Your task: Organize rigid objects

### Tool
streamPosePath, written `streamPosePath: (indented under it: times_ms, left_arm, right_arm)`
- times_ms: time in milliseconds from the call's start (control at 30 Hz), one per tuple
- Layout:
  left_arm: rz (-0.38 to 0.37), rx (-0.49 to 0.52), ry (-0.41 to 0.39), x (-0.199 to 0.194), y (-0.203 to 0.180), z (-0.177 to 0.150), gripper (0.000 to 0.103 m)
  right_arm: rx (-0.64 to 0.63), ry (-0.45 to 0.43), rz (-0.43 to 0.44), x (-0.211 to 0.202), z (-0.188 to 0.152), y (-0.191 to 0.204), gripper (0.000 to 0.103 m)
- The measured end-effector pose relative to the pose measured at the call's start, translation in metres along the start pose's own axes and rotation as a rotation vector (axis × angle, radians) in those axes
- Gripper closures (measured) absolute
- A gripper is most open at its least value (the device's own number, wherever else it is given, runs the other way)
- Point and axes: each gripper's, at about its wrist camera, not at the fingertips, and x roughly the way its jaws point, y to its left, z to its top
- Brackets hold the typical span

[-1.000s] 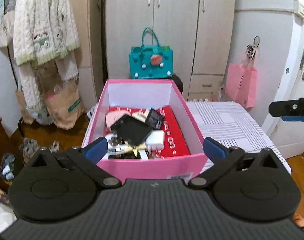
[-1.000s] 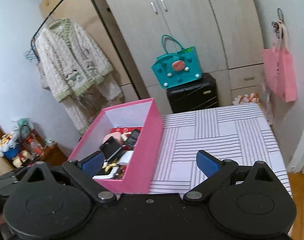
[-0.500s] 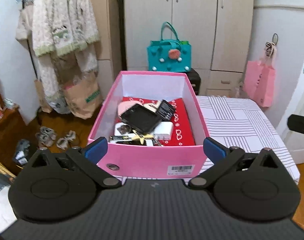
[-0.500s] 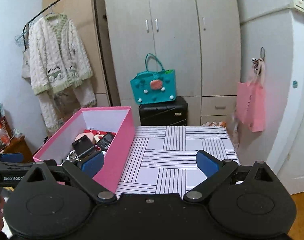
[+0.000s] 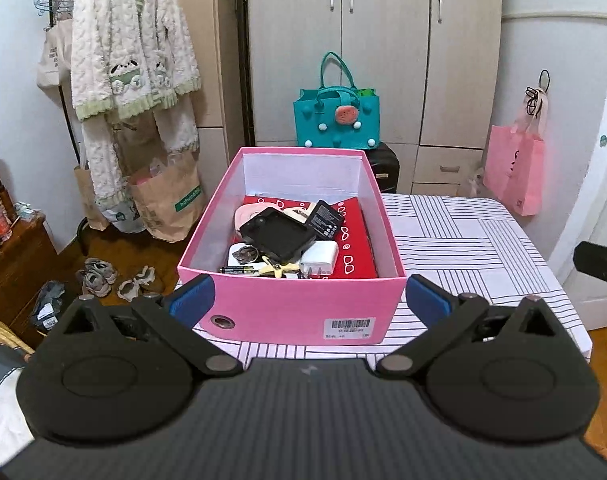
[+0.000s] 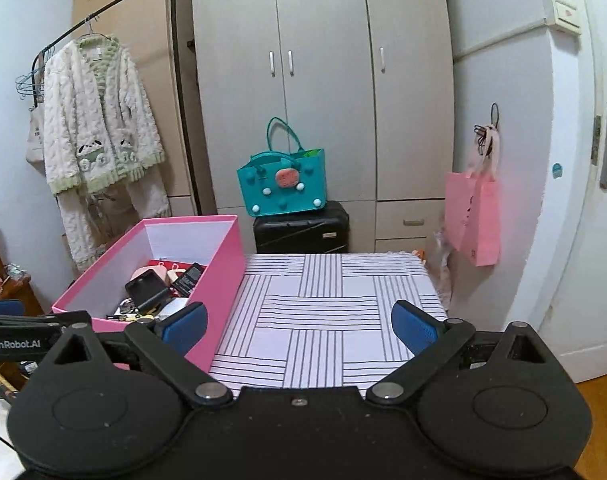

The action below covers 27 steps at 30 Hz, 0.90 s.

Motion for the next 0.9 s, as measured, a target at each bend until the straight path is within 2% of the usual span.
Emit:
streamPosePath:
  times_ms: [133, 367, 900]
  left_arm:
    - [0.007, 0.01, 0.002, 0.001, -0.002, -0.004, 0.0]
    - [0.035, 0.032, 0.003, 0.003, -0.006, -0.006, 0.0]
    - [0.046, 0.053, 0.0, 0.004, -0.01, -0.009, 0.0]
  right_arm:
    - [-0.019, -0.003, -0.03, 0.001, -0.003, 0.002, 0.003]
    - [-0.022, -0.006, -0.021, 0.003, -0.007, 0.003, 0.003]
    - [-0.017, -0.011, -0.044, 0.005, -0.007, 0.005, 0.003]
